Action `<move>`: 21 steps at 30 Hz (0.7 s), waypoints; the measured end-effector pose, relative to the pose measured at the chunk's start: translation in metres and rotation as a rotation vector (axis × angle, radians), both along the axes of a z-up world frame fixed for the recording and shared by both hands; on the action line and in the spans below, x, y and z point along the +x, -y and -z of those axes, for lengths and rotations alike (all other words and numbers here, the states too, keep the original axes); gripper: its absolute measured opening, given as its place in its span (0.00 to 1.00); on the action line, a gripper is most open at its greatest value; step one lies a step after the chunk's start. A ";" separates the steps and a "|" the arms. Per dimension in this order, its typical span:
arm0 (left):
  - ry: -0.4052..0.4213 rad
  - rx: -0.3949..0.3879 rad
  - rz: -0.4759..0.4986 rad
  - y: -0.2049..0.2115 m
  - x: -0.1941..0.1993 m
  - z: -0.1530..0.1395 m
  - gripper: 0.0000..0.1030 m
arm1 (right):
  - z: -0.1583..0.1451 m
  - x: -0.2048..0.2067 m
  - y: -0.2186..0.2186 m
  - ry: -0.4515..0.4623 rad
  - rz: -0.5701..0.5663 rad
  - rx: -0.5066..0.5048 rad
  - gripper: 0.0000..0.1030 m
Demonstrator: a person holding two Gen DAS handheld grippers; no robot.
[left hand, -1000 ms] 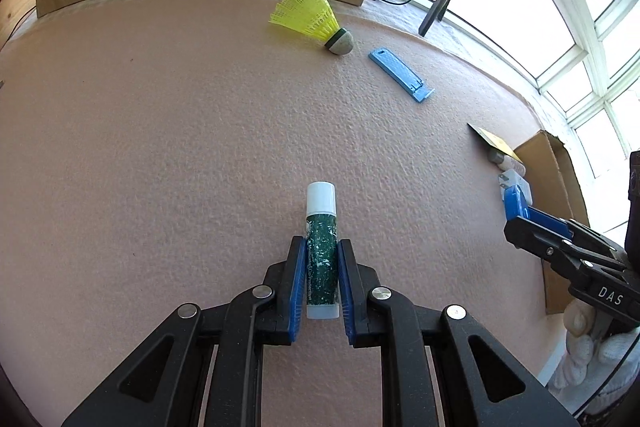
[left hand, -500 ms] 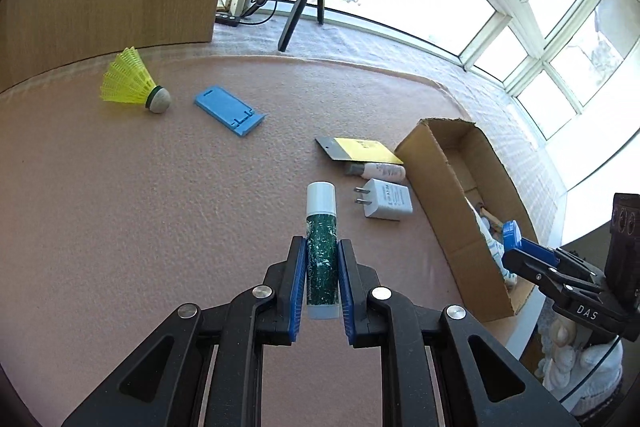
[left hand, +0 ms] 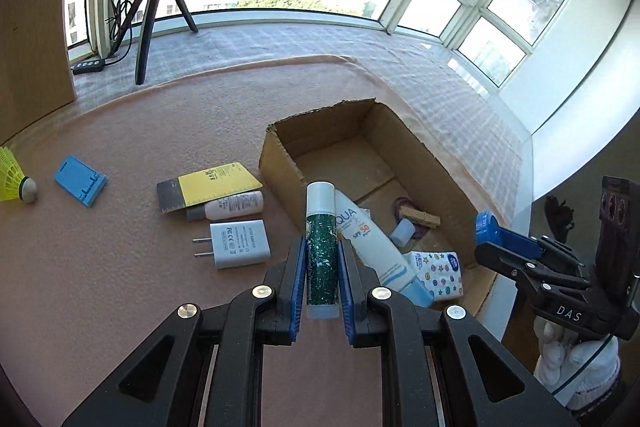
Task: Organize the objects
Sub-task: 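Carry glue stick and tape measure into the box and open both grippers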
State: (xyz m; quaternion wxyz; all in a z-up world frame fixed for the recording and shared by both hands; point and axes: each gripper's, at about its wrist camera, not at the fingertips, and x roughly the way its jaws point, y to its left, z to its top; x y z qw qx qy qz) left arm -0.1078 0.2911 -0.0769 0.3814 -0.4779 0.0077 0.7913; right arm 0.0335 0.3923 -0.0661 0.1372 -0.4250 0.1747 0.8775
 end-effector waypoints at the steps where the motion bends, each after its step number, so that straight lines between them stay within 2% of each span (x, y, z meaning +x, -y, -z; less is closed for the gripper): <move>1: 0.002 0.001 0.009 -0.006 -0.002 0.001 0.16 | 0.000 0.001 -0.003 0.001 0.005 0.000 0.45; 21: -0.059 -0.041 0.104 -0.101 -0.016 -0.006 0.16 | 0.002 -0.003 -0.023 -0.006 0.004 0.011 0.45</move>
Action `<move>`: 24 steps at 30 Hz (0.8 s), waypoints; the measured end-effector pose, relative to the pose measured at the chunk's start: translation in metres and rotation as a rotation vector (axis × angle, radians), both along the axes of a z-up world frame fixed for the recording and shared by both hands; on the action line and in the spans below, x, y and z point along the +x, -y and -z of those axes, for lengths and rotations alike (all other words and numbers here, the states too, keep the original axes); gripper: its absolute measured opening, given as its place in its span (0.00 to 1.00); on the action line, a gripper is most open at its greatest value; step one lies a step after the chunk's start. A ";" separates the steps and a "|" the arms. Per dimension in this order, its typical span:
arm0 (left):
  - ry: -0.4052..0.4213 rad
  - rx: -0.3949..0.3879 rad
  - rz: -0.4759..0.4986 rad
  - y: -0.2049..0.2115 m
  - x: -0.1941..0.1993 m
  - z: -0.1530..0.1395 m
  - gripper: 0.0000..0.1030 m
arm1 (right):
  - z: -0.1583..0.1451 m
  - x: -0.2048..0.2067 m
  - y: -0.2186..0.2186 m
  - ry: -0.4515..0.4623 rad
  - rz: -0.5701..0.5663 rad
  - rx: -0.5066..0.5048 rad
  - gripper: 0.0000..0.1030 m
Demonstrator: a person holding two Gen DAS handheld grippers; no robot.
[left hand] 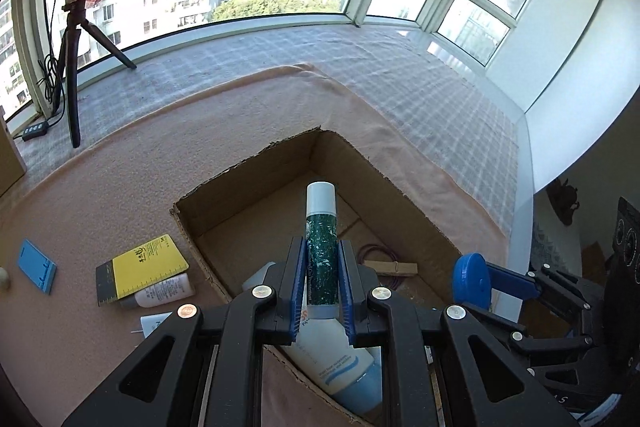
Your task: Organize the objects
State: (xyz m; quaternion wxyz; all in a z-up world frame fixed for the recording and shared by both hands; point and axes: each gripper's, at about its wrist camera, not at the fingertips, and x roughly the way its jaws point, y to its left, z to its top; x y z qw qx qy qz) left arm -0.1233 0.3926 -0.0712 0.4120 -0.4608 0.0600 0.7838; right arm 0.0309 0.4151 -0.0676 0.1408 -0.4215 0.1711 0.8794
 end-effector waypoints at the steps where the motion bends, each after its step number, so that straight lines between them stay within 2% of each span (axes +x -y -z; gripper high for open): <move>1: -0.002 -0.002 0.002 -0.003 0.000 0.000 0.16 | 0.000 0.000 -0.001 0.001 0.000 -0.001 0.45; 6: 0.003 0.001 0.025 -0.016 -0.001 0.001 0.17 | 0.001 -0.001 -0.005 0.004 0.004 -0.001 0.45; 7: 0.012 -0.005 0.032 -0.019 -0.001 0.001 0.27 | 0.001 -0.002 -0.005 0.009 -0.001 -0.005 0.47; 8: 0.017 -0.017 0.017 -0.021 -0.003 0.003 0.52 | 0.001 -0.002 -0.004 0.015 -0.006 -0.012 0.53; 9: 0.014 -0.018 -0.003 -0.020 -0.004 0.003 0.63 | 0.001 -0.002 -0.004 0.010 -0.008 -0.017 0.57; 10: 0.009 -0.010 -0.013 -0.018 -0.004 0.003 0.68 | 0.000 0.000 -0.003 0.003 -0.007 -0.018 0.59; 12: 0.004 -0.016 -0.019 -0.015 -0.006 0.004 0.68 | -0.001 0.002 -0.002 0.002 -0.002 -0.011 0.62; 19: 0.015 -0.026 -0.062 0.019 -0.022 0.006 0.68 | -0.002 0.013 -0.006 -0.003 0.023 -0.030 0.62; 24: 0.033 -0.026 -0.158 0.063 -0.045 0.011 0.67 | 0.001 0.020 -0.007 -0.001 0.034 -0.068 0.62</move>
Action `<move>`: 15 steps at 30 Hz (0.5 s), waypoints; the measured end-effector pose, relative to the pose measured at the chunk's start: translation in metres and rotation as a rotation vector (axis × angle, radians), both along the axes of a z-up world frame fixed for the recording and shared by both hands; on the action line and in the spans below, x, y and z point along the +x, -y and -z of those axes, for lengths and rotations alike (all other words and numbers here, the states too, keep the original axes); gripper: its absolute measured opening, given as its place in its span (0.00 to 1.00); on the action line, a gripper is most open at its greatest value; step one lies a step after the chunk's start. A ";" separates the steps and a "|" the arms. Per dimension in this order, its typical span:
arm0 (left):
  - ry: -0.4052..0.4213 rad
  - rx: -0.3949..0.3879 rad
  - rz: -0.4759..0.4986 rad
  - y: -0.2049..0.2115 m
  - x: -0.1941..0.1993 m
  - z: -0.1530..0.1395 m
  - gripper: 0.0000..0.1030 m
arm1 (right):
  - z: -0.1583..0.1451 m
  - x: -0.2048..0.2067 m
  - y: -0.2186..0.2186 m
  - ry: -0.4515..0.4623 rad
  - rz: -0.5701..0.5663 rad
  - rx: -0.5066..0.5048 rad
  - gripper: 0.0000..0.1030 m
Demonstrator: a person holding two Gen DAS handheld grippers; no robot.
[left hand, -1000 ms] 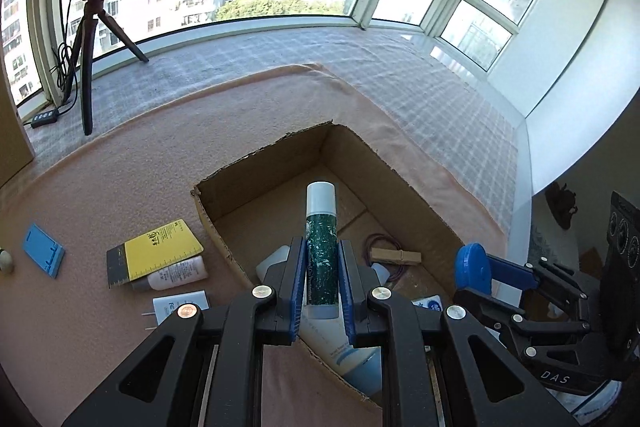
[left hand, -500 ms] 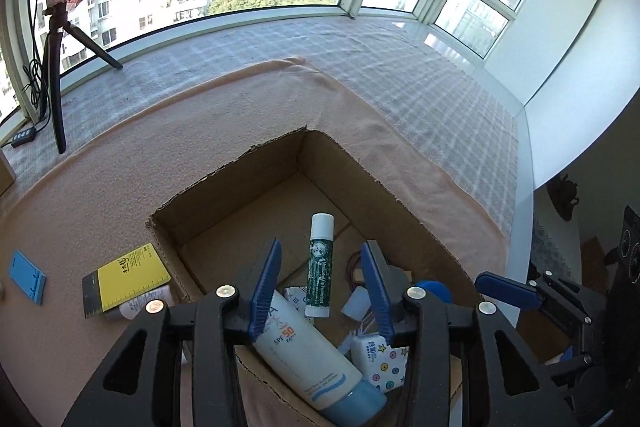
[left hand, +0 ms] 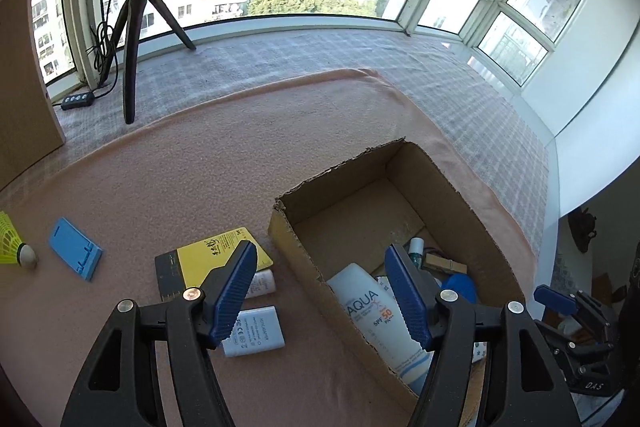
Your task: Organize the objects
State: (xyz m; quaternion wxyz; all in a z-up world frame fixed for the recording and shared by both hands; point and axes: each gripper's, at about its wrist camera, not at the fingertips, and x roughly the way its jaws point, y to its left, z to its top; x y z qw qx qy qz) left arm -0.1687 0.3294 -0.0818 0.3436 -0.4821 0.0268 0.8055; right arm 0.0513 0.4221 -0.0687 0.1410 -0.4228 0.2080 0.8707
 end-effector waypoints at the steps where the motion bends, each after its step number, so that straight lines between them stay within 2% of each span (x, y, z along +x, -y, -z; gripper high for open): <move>1: 0.003 0.002 -0.018 0.008 -0.005 0.001 0.67 | 0.001 0.001 0.000 0.001 0.002 -0.007 0.62; 7: 0.020 -0.017 -0.078 0.042 -0.028 0.009 0.67 | 0.004 0.004 0.003 0.013 0.003 -0.013 0.62; 15: 0.083 -0.087 -0.084 0.045 -0.054 0.042 0.67 | 0.003 0.006 0.004 0.019 0.010 -0.009 0.62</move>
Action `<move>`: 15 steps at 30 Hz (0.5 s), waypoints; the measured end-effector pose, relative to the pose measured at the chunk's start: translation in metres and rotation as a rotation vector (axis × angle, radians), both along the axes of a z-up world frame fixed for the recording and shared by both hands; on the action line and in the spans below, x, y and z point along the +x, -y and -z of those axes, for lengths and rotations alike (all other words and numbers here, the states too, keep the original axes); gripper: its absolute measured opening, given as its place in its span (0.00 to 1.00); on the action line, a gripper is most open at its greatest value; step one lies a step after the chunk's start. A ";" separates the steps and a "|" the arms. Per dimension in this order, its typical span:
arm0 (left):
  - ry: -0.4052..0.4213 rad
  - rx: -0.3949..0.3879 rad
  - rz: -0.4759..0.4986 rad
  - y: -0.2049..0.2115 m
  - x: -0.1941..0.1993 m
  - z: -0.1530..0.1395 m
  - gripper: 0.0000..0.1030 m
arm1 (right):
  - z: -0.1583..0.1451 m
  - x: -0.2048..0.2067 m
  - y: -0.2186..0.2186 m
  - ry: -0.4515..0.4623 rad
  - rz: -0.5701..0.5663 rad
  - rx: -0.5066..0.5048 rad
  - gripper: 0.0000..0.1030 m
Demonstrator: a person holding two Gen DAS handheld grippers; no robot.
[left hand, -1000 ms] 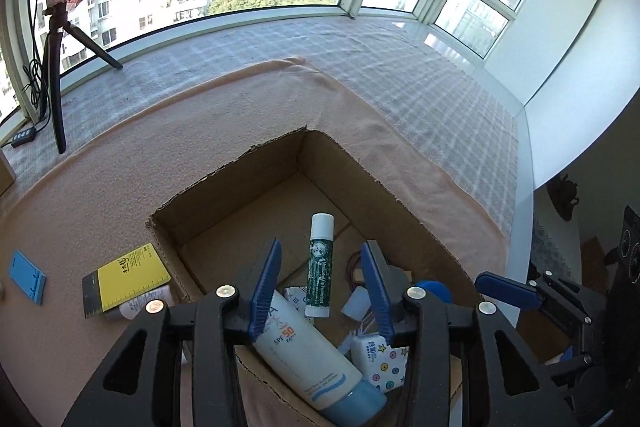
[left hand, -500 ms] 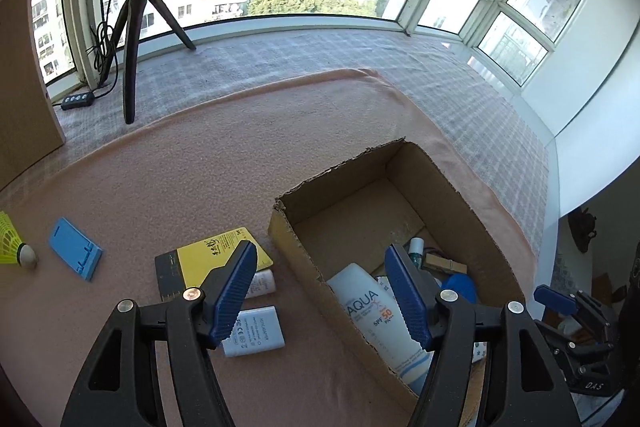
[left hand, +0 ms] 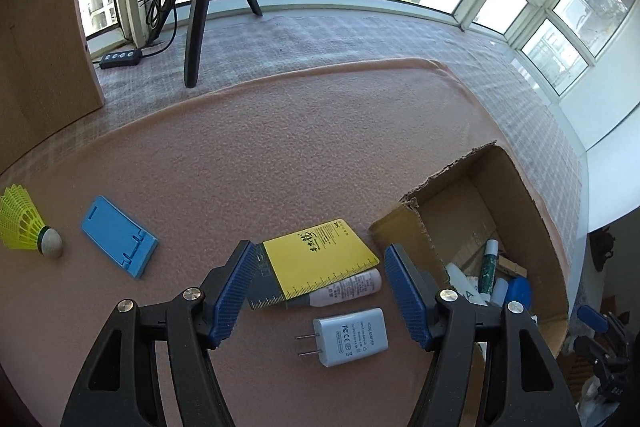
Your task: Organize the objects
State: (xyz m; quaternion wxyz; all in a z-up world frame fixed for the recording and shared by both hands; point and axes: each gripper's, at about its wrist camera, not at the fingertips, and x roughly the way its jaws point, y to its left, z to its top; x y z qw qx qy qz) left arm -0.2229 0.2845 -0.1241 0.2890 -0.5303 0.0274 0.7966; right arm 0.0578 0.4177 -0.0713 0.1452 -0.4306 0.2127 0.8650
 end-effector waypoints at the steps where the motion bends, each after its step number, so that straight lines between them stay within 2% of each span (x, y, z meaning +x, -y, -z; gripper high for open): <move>1: 0.008 -0.002 -0.002 0.000 -0.003 0.004 0.67 | 0.000 0.002 0.000 0.003 0.003 0.001 0.62; 5: 0.032 -0.018 0.012 -0.004 -0.011 0.019 0.67 | 0.006 0.007 -0.004 0.023 0.023 -0.003 0.62; 12: -0.001 -0.145 0.052 -0.025 -0.020 0.037 0.67 | 0.008 0.015 -0.005 0.044 0.038 0.008 0.62; 15: 0.007 -0.145 0.053 -0.031 -0.024 0.042 0.67 | 0.010 0.019 -0.006 0.050 0.050 0.009 0.62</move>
